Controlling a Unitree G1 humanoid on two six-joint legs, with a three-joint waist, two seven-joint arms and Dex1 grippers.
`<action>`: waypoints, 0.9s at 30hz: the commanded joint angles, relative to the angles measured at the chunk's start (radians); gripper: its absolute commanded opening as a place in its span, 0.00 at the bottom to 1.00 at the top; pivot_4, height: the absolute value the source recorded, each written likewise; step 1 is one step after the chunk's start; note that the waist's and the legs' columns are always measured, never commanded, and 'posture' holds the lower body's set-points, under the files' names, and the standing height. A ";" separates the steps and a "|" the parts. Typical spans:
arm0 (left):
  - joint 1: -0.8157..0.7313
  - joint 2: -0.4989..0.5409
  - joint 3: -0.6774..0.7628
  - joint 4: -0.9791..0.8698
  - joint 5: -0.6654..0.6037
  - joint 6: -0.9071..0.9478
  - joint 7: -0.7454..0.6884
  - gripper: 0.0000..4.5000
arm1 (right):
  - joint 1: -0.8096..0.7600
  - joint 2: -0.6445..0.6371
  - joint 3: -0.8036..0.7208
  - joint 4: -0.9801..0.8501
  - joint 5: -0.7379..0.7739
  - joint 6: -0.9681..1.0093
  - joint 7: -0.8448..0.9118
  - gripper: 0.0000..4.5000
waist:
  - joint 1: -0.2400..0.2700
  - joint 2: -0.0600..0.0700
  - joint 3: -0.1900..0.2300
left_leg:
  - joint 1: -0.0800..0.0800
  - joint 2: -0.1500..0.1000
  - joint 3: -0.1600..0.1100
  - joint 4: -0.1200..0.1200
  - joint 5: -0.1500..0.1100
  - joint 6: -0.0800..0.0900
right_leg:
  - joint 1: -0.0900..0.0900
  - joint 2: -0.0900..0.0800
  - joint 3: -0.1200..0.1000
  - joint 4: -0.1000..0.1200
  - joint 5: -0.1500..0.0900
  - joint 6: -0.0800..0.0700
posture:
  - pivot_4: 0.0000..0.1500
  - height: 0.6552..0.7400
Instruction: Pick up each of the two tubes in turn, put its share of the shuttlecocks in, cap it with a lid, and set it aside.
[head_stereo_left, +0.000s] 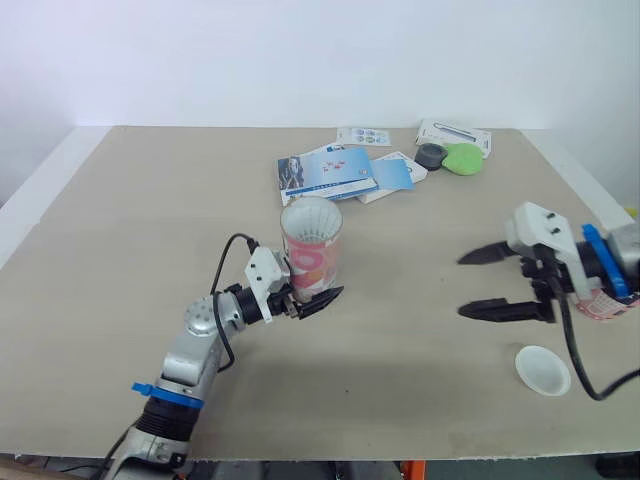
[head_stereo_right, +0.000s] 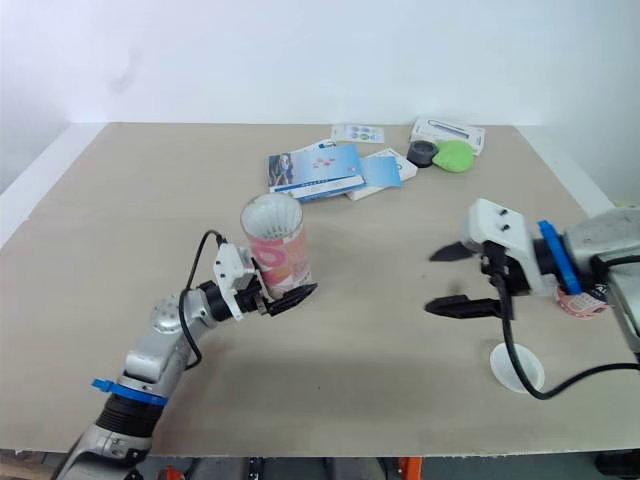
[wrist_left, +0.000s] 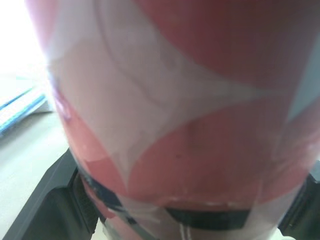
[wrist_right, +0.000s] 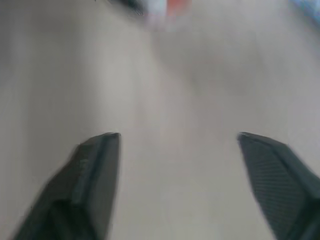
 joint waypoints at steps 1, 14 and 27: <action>0.022 -0.018 -0.011 0.037 0.027 -0.079 0.033 0.87 | 0.088 -0.068 -0.059 0.081 -0.071 -0.095 0.014 0.97 | 0.001 0.000 0.000 | 0.000 0.000 0.000 0.000 0.000 0.000 | 0.000 0.000 0.001 0.000 0.000 0.000 | 1.00 1.00; 0.061 -0.001 -0.026 0.133 0.038 -0.103 0.029 0.87 | 0.143 -0.004 0.038 0.325 -0.216 -0.283 -0.088 0.97 | -0.023 0.003 -0.001 | 0.008 -0.002 0.017 -0.001 0.000 0.000 | 0.000 0.000 0.019 0.000 0.001 0.005 | 1.00 1.00; 0.064 -0.017 -0.030 0.117 0.040 -0.114 0.055 0.87 | 0.094 0.054 0.110 0.411 -0.224 -0.267 -0.051 0.12 | -0.021 0.004 -0.003 | 0.015 -0.003 0.019 -0.004 0.000 0.000 | 0.009 -0.001 0.022 -0.007 0.001 0.008 | 1.00 1.00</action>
